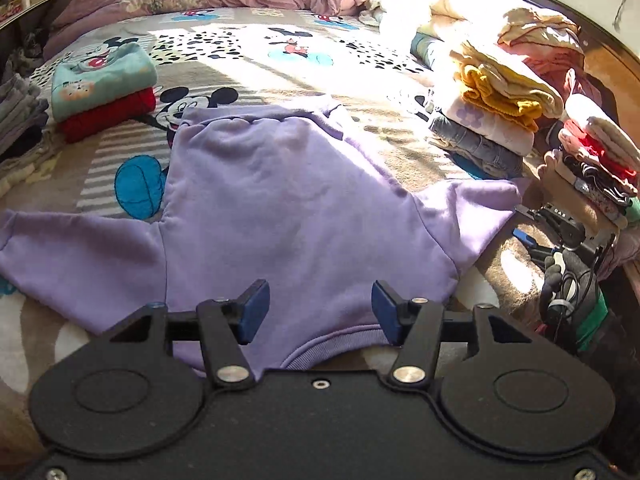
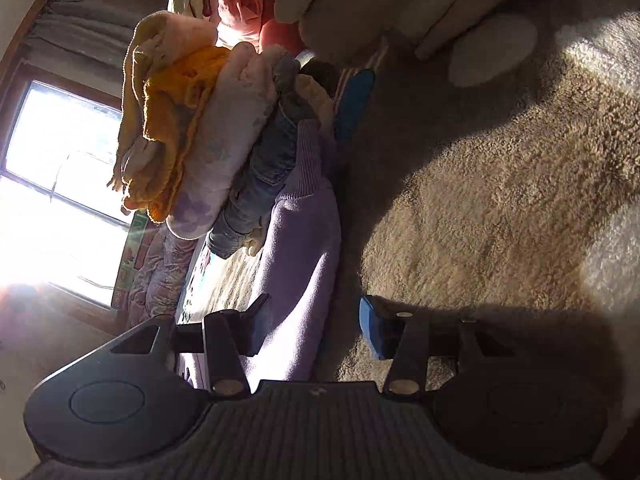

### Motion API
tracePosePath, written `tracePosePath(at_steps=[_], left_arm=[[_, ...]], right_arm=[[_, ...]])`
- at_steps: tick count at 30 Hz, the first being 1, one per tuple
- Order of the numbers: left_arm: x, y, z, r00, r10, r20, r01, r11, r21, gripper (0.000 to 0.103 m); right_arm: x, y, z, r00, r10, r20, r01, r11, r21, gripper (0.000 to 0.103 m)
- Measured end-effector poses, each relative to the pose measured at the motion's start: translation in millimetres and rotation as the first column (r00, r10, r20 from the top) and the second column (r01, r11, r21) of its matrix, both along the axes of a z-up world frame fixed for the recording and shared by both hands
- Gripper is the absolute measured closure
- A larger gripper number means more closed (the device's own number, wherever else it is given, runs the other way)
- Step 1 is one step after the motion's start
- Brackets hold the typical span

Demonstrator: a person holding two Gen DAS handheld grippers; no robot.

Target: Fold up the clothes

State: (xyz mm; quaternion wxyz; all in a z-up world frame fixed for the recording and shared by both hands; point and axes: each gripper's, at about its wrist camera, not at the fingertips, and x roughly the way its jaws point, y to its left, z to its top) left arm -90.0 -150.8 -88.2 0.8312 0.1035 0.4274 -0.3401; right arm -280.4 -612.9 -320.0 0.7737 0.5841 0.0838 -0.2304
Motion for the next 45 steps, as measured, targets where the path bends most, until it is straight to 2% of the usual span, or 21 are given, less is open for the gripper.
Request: tracePosePath(at_steps=[3,6,8,10,13,15,17,18,19,20,21,24,28,29,30,31,32,35,38,42,45], left_arm=[[4.3,-28.8,-2.0,0.991,-0.129,0.035,0.126,0.988,0.092,0.048],[9.4,-52.2,-12.3,0.989,-0.143,0.034,0.139,0.986,0.093,0.047],[12.9,-67.8,-19.4,0.988,-0.149,0.033,0.146,0.985,0.092,0.048],[11.1,-83.1,-25.2,0.983,-0.182,0.039,0.177,0.979,0.098,0.048],[-0.3,-101.4,-31.7,0.964,-0.263,0.048,0.256,0.958,0.127,0.047],[-1.0,-105.6,-36.8,0.962,-0.272,0.007,0.269,0.954,0.129,0.047],[-2.4,-108.1,-39.3,0.960,-0.278,-0.002,0.276,0.953,0.127,0.047],[-3.9,-109.3,-40.7,0.958,-0.287,0.000,0.284,0.949,0.134,0.047],[-5.6,-110.6,-42.1,0.955,-0.296,0.002,0.292,0.945,0.143,0.047],[-7.3,-111.8,-43.5,0.952,-0.305,0.004,0.301,0.941,0.152,0.047],[-8.5,-112.5,-44.1,0.951,-0.309,0.007,0.304,0.940,0.158,0.047],[-10.2,-114.2,-42.3,0.950,-0.311,0.023,0.304,0.939,0.160,0.047],[-11.7,-117.1,-37.6,0.952,-0.303,0.045,0.294,0.944,0.152,0.047],[-12.7,-117.0,-36.0,0.952,-0.302,0.053,0.291,0.945,0.151,0.047],[-13.8,-116.7,-34.3,0.952,-0.300,0.061,0.288,0.946,0.149,0.047],[-14.9,-116.5,-32.6,0.952,-0.298,0.069,0.286,0.947,0.147,0.047],[-16.1,-116.2,-30.9,0.952,-0.296,0.078,0.283,0.948,0.145,0.047],[-18.6,-112.0,-25.2,0.953,-0.287,0.097,0.274,0.953,0.133,0.047],[-22.2,-105.8,-21.2,0.950,-0.289,0.115,0.275,0.953,0.126,0.047],[-25.4,-98.1,-21.7,0.946,-0.295,0.133,0.276,0.951,0.141,0.047],[-25.2,-94.7,-22.1,0.947,-0.293,0.132,0.274,0.951,0.143,0.047]], right_arm=[[14.9,-24.1,2.5,0.999,-0.028,0.015,0.028,0.999,-0.019,0.043],[32.6,-38.4,5.5,1.000,-0.020,0.009,0.020,0.997,-0.076,0.044],[35.8,-42.7,1.7,1.000,-0.025,0.019,0.027,0.994,-0.111,0.051],[38.9,-47.4,-4.1,0.999,-0.017,0.027,0.020,0.991,-0.136,0.067],[41.6,-57.2,7.4,0.991,0.040,0.127,-0.016,0.982,-0.188,0.086],[39.8,-58.6,23.5,0.973,0.086,0.215,-0.025,0.962,-0.272,0.086],[46.4,-61.1,28.7,0.995,0.081,0.066,-0.055,0.942,-0.331,0.087],[50.3,-62.7,30.3,0.997,0.072,-0.022,-0.075,0.933,-0.353,0.068],[48.5,-68.8,18.5,0.997,0.054,-0.047,-0.065,0.956,-0.285,0.057],[45.4,-75.8,3.9,0.997,0.036,-0.061,-0.047,0.979,-0.197,0.066],[45.0,-77.7,2.0,0.998,0.037,-0.057,-0.047,0.982,-0.183,0.064],[45.3,-80.2,4.1,0.998,0.051,-0.033,-0.057,0.980,-0.191,0.047],[58.6,-75.9,6.9,0.994,0.091,-0.061,-0.103,0.965,-0.241,0.046],[63.9,-74.0,7.1,0.992,0.111,-0.068,-0.124,0.959,-0.255,0.046],[69.3,-72.0,7.4,0.989,0.130,-0.075,-0.145,0.952,-0.269,0.057],[72.0,-68.6,9.1,0.986,0.126,-0.109,-0.153,0.947,-0.284,0.082],[74.0,-64.8,11.1,0.982,0.117,-0.148,-0.157,0.941,-0.299,0.089],[73.9,-54.8,16.0,0.968,0.074,-0.238,-0.154,0.930,-0.334,0.089],[60.6,-61.9,8.7,0.981,0.042,-0.188,-0.094,0.956,-0.277,0.081],[54.9,-50.8,36.6,0.985,-0.008,-0.172,-0.072,0.886,-0.458,0.078],[78.2,-48.7,41.4,0.981,0.114,-0.158,-0.178,0.854,-0.488,0.078]])
